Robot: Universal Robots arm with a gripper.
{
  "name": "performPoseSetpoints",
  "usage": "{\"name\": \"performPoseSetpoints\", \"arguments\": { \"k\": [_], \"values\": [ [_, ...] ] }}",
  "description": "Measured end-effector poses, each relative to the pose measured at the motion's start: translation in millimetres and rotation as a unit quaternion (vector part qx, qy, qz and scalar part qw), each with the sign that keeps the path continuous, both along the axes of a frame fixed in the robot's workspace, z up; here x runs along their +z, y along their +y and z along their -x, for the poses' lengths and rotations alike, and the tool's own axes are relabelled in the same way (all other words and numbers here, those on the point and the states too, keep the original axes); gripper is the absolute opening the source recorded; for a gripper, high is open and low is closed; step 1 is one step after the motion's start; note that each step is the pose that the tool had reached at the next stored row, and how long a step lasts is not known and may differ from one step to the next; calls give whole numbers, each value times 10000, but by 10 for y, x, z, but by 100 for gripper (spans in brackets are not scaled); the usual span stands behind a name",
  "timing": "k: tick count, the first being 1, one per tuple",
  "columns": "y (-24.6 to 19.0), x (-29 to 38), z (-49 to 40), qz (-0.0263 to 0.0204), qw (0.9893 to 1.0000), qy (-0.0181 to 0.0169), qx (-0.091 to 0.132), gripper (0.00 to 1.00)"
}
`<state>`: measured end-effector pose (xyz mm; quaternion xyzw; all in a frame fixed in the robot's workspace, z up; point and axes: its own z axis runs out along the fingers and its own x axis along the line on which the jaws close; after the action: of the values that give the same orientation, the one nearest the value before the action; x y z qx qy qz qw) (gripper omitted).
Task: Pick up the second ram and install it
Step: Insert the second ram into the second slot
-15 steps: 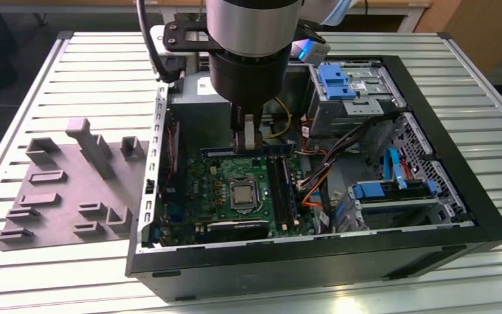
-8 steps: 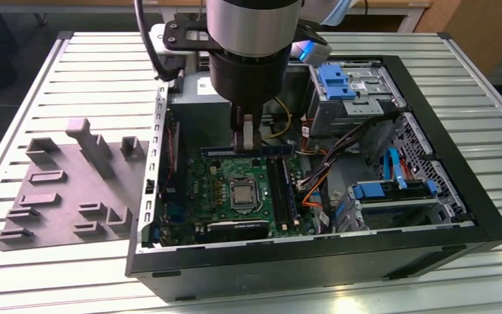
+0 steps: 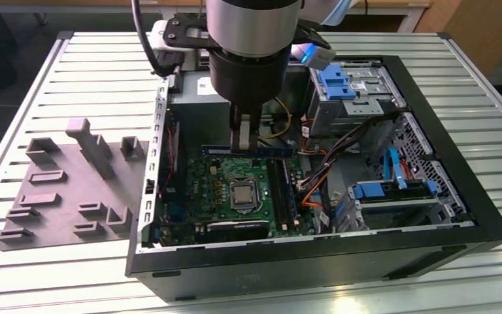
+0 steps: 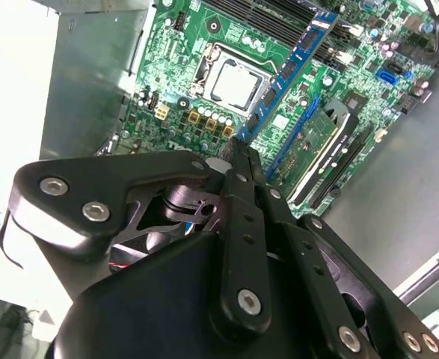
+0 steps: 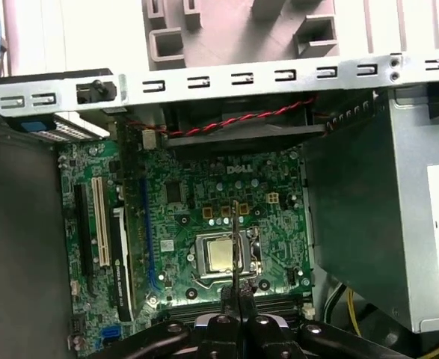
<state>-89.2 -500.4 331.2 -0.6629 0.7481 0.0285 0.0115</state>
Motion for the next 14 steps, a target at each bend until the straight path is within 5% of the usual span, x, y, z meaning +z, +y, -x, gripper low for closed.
{"name": "performPoseSetpoints", "arguments": {
  "k": [7, 14],
  "values": [
    [0, 0, 0, 0, 9993, 0, -371, 11],
    [0, -1, 0, 0, 9975, 0, -709, 11]
  ]
}}
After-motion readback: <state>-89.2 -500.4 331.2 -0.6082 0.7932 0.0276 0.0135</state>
